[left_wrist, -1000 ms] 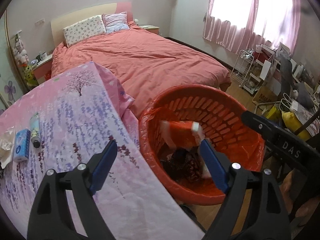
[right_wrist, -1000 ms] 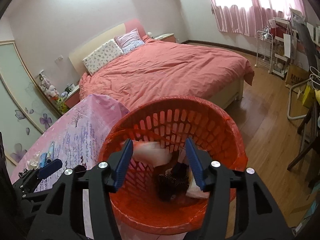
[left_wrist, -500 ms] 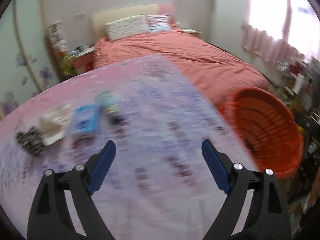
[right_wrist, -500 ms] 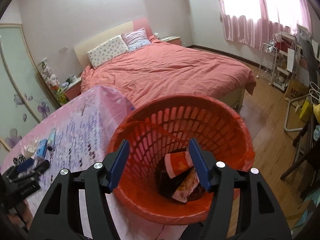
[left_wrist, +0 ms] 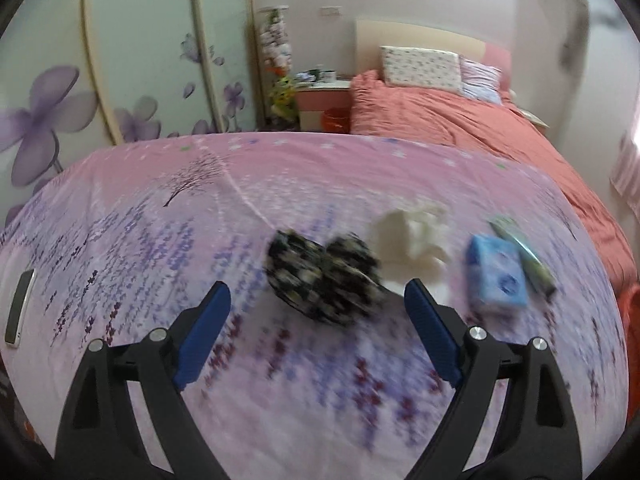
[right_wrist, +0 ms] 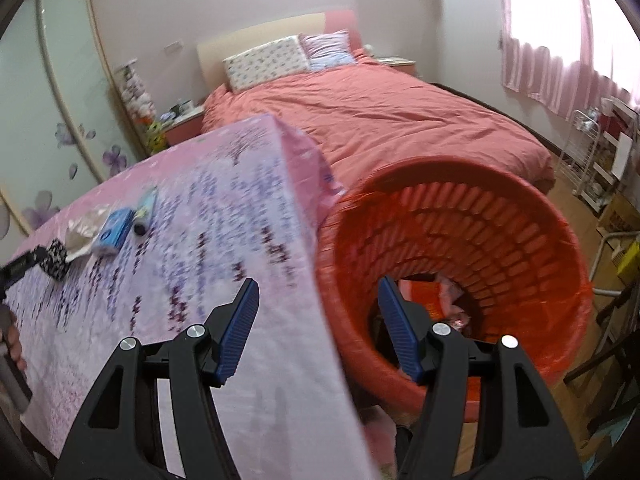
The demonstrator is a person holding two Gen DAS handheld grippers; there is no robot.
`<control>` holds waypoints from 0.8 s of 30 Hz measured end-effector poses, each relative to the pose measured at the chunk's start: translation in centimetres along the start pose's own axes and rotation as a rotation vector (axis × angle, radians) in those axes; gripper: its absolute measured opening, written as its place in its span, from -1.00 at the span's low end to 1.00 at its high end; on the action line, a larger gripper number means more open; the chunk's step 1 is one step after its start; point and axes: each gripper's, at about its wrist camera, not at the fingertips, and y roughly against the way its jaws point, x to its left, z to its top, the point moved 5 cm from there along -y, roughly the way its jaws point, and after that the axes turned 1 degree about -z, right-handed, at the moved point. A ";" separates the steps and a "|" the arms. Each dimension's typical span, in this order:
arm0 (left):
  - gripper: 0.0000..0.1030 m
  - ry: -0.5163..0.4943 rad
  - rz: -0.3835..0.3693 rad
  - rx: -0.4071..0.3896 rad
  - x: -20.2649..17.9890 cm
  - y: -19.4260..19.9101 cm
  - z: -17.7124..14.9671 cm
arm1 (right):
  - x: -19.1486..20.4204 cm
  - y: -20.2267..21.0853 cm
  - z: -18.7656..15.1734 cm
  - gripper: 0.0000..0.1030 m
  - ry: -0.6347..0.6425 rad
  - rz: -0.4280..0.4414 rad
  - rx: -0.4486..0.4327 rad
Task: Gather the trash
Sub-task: 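Grasp the black floral cloth with the left tool, then grasp the hand cream tube with the right tool while the left tool holds the floral cloth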
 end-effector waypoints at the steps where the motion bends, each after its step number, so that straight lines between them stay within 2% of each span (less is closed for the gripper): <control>1: 0.68 0.004 0.001 0.004 0.1 -0.5 0.2 | 0.6 -0.2 -0.1 0.20 0.010 0.004 0.006; 3: 0.63 0.001 -0.004 0.016 0.2 -1.5 0.6 | 1.5 -0.6 -0.1 0.21 0.029 0.010 0.017; 6: 0.34 -0.030 -0.002 0.066 -0.1 -3.7 0.6 | 2.9 -1.0 -0.2 0.21 0.051 0.015 0.030; 8: -0.08 -0.042 -0.005 0.112 -0.1 -5.0 0.0 | 4.1 -1.5 -0.1 0.21 0.061 0.026 0.038; 10: -0.24 -0.044 -0.018 0.137 0.4 -5.7 -0.7 | 5.1 -1.9 0.0 0.21 0.073 0.038 0.045; 14: -0.24 -0.092 -0.007 0.109 1.2 -5.7 -1.3 | 8.8 -3.3 0.2 0.20 0.131 0.062 0.054; 18: -0.23 -0.079 -0.026 0.117 1.4 -5.9 -1.4 | 12.2 -5.0 0.6 0.20 0.170 0.090 0.064; 24: -0.23 -0.094 -0.013 0.120 1.2 -6.0 -1.4 | 16.1 -7.9 2.1 0.18 0.194 0.098 0.084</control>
